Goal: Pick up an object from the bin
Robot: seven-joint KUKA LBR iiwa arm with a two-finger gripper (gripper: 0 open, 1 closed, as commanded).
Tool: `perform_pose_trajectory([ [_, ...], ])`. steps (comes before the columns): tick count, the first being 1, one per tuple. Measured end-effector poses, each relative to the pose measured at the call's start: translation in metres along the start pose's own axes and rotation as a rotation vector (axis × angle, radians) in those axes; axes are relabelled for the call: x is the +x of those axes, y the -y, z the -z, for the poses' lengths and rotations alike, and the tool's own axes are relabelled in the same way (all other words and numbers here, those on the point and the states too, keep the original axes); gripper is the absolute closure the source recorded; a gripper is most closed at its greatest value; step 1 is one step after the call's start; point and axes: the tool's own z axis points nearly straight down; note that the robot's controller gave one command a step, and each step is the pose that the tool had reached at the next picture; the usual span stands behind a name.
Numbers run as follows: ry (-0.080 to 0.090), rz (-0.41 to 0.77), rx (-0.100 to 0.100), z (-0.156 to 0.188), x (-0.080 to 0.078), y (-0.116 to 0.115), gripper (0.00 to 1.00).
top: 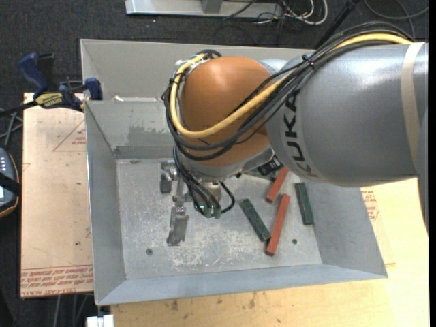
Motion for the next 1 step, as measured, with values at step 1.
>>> perform_pose_trajectory([
  [1, 0.008, -0.004, -0.002, 0.0045, -0.0018, 0.0013, 0.00],
])
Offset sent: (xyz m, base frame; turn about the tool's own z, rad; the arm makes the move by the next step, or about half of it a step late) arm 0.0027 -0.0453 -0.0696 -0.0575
